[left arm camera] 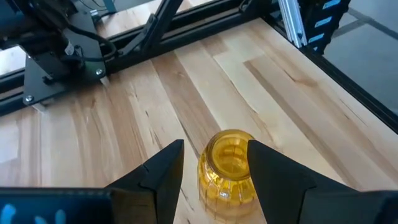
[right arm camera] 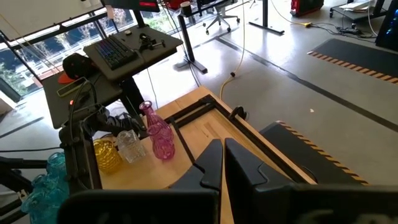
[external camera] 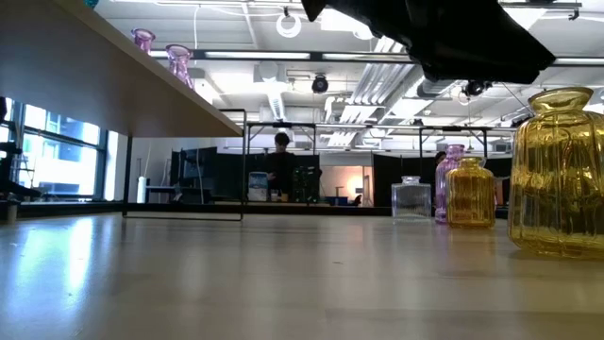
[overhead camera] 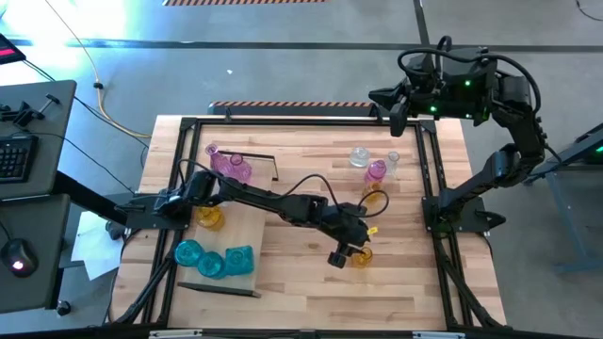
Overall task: Sort vases onto shelf
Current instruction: Put the bottom yellow flower vase on the shelf
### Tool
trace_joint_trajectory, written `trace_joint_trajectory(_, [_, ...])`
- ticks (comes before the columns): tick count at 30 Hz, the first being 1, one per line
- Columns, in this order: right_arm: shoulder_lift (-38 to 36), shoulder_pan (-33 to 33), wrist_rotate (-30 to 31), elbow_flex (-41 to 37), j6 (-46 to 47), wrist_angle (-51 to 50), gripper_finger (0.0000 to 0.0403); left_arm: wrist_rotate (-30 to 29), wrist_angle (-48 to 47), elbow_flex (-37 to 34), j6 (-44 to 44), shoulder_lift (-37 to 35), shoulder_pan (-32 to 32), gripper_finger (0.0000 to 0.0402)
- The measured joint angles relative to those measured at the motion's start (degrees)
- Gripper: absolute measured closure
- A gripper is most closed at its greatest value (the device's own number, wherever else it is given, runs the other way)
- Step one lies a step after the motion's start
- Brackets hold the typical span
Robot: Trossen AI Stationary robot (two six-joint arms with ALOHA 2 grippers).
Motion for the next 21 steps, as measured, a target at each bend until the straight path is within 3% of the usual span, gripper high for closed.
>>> trace_joint_trajectory(21, [0.0, 0.0, 0.0, 0.0, 0.0, 0.8, 0.0403, 0.1, 1.2, 0.0, -2.6, 2.5, -0.1, 0.0232])
